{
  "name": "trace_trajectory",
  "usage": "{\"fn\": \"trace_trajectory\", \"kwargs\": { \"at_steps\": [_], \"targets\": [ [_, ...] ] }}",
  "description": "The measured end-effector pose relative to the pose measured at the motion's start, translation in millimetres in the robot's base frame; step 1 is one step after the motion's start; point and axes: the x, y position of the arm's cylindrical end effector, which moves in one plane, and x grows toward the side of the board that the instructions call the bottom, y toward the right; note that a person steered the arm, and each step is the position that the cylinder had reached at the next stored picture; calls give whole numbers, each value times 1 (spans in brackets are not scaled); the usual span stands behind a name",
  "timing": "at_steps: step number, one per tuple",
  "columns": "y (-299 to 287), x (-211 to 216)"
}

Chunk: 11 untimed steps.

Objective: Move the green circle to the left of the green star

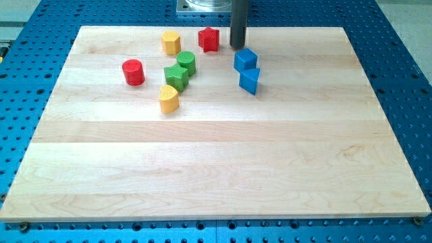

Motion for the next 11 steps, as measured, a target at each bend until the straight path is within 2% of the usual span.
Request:
{"fn": "trace_trajectory", "kwargs": {
  "at_steps": [1, 4, 5, 6, 7, 8, 9, 10, 11],
  "targets": [
    [-20, 39],
    [-180, 33],
    [-195, -24],
    [-132, -44],
    [-154, 8],
    [-176, 79],
    [-193, 32],
    [-230, 35],
    [-273, 91]
  ]
}}
